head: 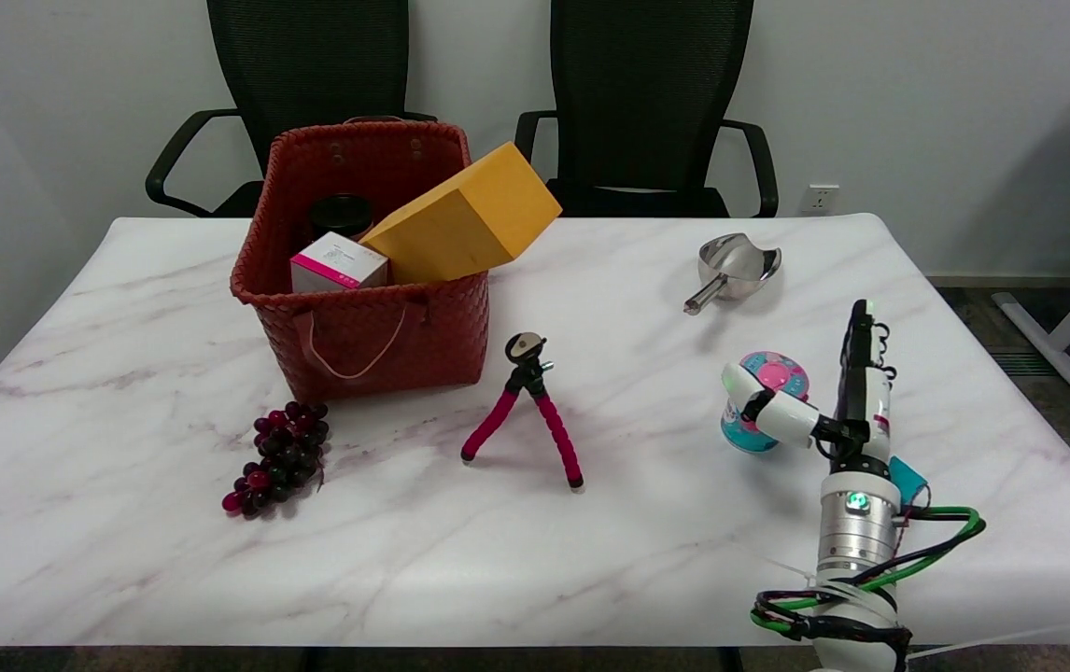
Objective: Pick up the pink gum jar.
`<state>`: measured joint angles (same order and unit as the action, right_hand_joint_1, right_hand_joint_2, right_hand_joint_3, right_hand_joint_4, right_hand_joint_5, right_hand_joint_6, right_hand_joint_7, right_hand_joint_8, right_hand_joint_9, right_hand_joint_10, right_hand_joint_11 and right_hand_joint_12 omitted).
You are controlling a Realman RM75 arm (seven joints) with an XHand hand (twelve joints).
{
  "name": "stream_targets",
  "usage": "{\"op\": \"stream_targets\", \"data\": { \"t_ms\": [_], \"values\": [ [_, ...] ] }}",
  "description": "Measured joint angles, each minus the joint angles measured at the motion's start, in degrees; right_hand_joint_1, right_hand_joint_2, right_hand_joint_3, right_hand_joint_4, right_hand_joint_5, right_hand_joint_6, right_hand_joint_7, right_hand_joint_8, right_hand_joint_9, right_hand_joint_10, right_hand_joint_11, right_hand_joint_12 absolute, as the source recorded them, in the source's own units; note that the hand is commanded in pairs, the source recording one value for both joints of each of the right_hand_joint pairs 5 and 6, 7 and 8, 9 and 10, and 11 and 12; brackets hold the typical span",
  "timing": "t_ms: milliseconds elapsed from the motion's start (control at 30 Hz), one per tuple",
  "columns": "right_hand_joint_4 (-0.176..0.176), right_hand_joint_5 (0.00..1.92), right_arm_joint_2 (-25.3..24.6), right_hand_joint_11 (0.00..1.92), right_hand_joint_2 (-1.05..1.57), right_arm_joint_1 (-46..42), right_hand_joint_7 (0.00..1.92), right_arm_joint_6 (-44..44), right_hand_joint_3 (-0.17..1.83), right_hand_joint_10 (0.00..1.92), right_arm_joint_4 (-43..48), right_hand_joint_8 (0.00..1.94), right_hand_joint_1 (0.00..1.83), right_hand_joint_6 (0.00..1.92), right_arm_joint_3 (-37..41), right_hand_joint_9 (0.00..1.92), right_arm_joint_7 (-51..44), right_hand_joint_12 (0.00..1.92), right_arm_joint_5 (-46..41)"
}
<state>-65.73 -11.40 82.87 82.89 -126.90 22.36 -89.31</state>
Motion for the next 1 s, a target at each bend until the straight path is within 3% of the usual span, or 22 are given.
{"op": "stream_targets", "data": {
  "t_ms": [1000],
  "values": [
    [0.000,0.00,-2.15,0.00,0.42,2.38,0.00,-4.85,0.71,0.00,-8.23,0.00,1.18,0.00,-0.15,0.00,7.47,0.00,-0.72]
  ]
}}
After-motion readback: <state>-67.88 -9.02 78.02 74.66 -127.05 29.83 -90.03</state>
